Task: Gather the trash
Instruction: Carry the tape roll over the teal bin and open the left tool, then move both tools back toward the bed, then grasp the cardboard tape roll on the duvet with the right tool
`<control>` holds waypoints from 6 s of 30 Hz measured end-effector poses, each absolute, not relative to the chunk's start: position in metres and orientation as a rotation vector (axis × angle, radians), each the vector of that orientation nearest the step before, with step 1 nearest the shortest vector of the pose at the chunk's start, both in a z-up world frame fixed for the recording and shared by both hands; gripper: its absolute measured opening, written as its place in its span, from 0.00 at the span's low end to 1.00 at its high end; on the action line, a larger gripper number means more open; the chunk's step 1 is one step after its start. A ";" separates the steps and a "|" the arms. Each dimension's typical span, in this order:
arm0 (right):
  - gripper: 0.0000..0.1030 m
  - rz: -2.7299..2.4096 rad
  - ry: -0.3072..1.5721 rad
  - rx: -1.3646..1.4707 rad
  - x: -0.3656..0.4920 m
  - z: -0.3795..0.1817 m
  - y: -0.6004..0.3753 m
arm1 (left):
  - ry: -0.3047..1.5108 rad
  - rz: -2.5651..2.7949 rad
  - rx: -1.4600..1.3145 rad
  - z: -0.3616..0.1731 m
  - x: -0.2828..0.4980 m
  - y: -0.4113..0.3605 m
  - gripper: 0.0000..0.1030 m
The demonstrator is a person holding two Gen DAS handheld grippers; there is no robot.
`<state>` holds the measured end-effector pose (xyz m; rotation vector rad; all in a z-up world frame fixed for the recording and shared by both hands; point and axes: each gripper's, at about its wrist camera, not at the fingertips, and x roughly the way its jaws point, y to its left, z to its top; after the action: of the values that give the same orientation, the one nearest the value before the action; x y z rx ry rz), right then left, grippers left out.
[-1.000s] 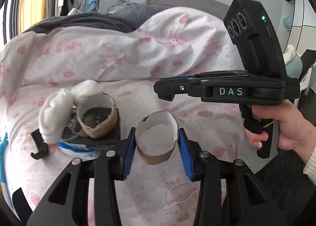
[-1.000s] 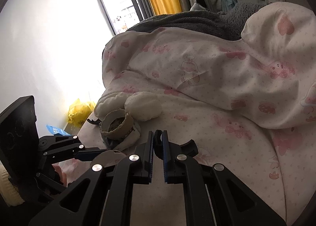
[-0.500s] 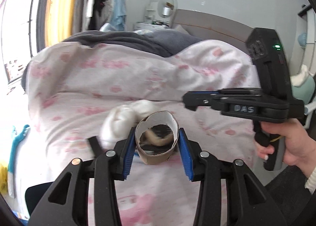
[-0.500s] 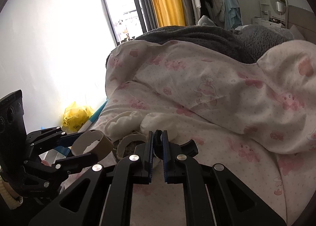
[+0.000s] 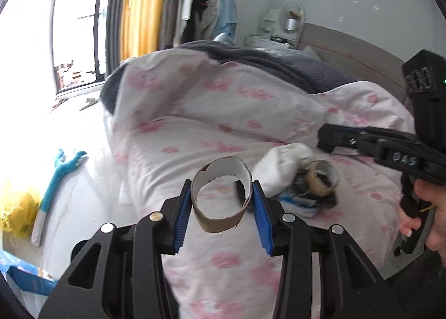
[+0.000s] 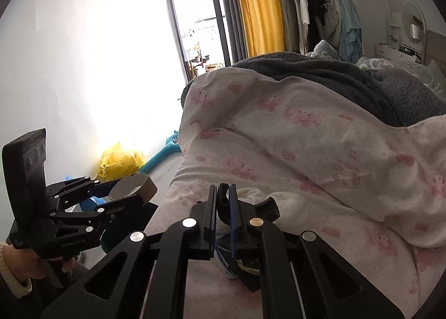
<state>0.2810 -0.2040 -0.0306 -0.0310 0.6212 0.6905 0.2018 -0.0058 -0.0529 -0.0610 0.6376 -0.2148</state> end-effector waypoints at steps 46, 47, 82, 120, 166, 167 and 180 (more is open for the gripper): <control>0.08 1.016 0.799 -0.214 0.232 -0.081 0.063 | 1.165 0.031 -0.282 -0.198 0.152 0.197 0.47; 0.08 1.015 0.813 -0.213 0.232 -0.084 0.066 | 1.165 0.029 -0.291 -0.199 0.151 0.199 0.51; 0.08 0.906 1.175 -0.287 0.246 -0.210 0.149 | 0.821 0.054 -0.297 -0.127 0.096 0.253 0.78; 0.60 0.919 1.034 -0.283 0.227 -0.161 0.091 | 0.410 0.112 -0.167 -0.014 0.099 0.193 0.93; 0.74 0.556 0.647 -0.219 0.277 -0.071 -0.192 | 0.613 -0.156 -0.114 -0.057 0.214 -0.001 0.97; 0.74 0.554 0.648 -0.220 0.277 -0.072 -0.195 | 0.619 -0.157 -0.113 -0.059 0.217 -0.004 0.97; 0.60 0.572 0.740 -0.183 0.294 -0.094 -0.216 | 0.719 -0.161 -0.159 -0.093 0.242 -0.030 0.97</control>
<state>0.2942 -0.2164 -0.0940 -0.1834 0.7400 0.5720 0.2423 -0.0304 -0.0927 -0.1591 0.7193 -0.1607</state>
